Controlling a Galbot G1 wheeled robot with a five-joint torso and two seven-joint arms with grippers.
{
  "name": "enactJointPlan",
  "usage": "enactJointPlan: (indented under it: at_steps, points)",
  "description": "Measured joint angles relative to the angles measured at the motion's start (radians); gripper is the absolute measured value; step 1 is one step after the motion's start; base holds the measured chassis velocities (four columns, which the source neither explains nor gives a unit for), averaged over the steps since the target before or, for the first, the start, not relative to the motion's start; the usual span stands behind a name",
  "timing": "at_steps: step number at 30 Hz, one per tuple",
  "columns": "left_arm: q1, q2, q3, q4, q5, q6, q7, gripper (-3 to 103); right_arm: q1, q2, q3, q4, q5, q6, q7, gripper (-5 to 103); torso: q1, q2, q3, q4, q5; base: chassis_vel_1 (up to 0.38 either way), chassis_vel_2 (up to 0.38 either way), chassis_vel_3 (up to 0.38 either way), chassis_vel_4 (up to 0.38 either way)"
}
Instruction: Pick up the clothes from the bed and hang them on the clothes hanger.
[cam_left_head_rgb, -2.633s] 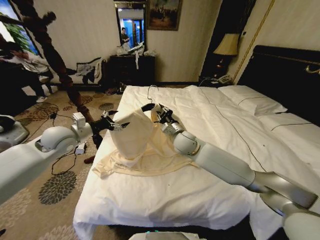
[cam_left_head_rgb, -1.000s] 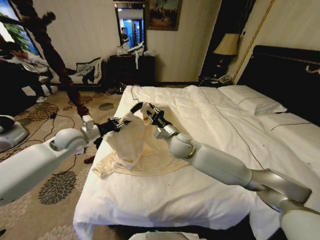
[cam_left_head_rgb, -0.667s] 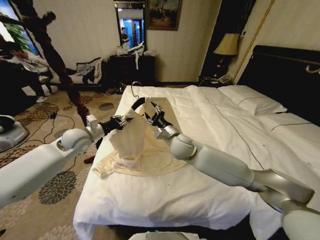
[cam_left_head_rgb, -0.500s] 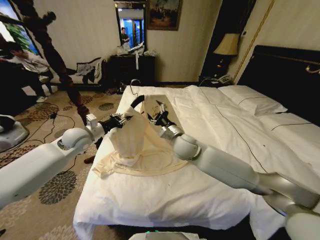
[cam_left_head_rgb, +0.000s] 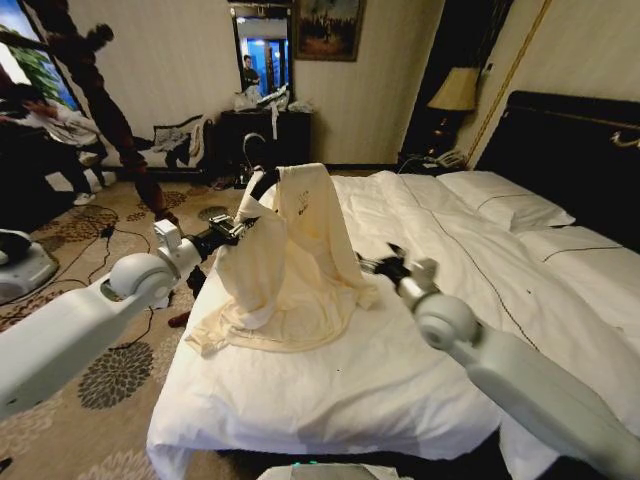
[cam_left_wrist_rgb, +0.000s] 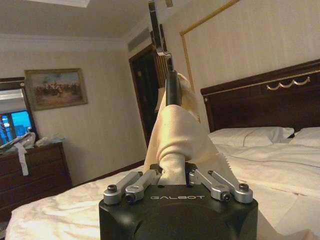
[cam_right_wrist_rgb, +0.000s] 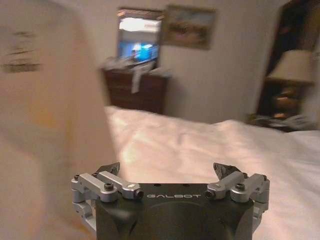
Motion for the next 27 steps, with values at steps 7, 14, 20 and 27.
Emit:
enactJointPlan:
  at_steps: [7, 14, 20, 27]
  points:
    - [0.069, 0.023, -0.052, -0.057, -0.022, -0.003, -0.044, 17, -0.436, 0.152, 0.313, 0.061, -0.253, 0.143, -0.167, 100, 0.000, 0.000, 0.000, 0.0000, 0.0002, 0.000, 0.000, 0.000, 0.000]
    - [0.107, 0.037, -0.083, -0.101, -0.024, 0.016, -0.082, 17, -0.659, 0.315, 0.419, 0.051, -0.427, 0.306, -0.292, 100, 0.000, 0.000, 0.000, 0.0002, -0.0001, 0.000, 0.000, 0.000, 0.000]
    - [0.127, 0.030, -0.097, -0.139, -0.035, 0.023, -0.120, 17, -0.729, 0.482, 0.443, 0.045, -0.536, 0.418, -0.363, 100, 0.000, 0.000, 0.000, 0.0002, 0.0004, 0.000, 0.000, 0.000, 0.000]
    - [0.169, 0.001, -0.132, -0.151, -0.036, 0.024, -0.149, 17, -0.748, 0.595, 0.440, 0.044, -0.572, 0.439, -0.389, 100, 0.000, 0.000, 0.000, 0.0004, -0.0001, 0.000, 0.000, 0.000, 0.000]
